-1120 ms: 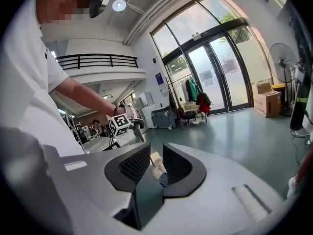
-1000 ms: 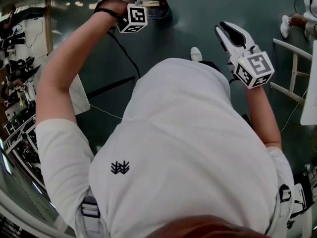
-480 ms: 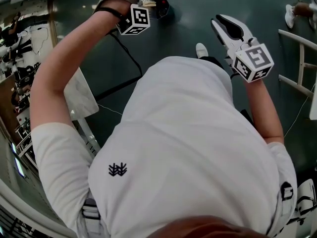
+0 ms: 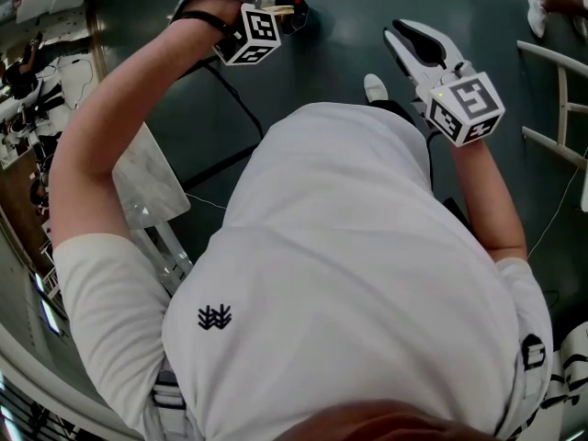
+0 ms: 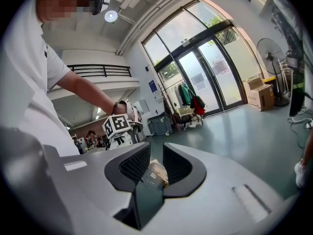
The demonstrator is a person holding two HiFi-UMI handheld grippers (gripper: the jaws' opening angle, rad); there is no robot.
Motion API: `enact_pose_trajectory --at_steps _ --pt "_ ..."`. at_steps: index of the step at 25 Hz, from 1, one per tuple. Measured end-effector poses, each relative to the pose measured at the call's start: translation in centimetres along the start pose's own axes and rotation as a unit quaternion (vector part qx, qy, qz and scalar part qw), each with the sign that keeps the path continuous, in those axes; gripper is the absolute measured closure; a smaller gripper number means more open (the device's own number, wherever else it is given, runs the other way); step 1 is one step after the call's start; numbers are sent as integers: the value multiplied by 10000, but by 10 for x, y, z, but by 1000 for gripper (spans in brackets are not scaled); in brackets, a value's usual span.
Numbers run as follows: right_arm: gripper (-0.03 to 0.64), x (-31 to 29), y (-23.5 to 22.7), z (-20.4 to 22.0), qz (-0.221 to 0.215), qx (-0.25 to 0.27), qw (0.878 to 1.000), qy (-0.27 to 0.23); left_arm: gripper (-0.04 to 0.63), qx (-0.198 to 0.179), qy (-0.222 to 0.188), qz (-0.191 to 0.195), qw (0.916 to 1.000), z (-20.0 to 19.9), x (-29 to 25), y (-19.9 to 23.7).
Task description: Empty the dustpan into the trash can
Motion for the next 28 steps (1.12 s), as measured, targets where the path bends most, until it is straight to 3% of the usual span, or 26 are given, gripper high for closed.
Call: enact_pose_trajectory --at_steps 7,12,20,28 --pt "549 -5 -2 -9 -113 96 9998 120 540 359 -138 583 9976 13 -10 -37" --pt "549 -16 10 -4 -422 299 9983 257 540 928 -355 1127 9887 15 -23 -86" --pt "549 -36 56 6 -991 666 9911 586 540 1981 -912 1838 9585 10 -35 -185" --pt "549 -49 120 18 -1490 1181 9774 922 540 2926 -1412 2283 9178 -26 -34 -292"
Point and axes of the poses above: the fingertips, and each gripper's own axes: x backward along the fingers, y to its left, z out of its underside, the point moved 4 cm from there along x, backward along the fingers, and after that the axes turned 12 degrees about z, right-handed, at the moved point
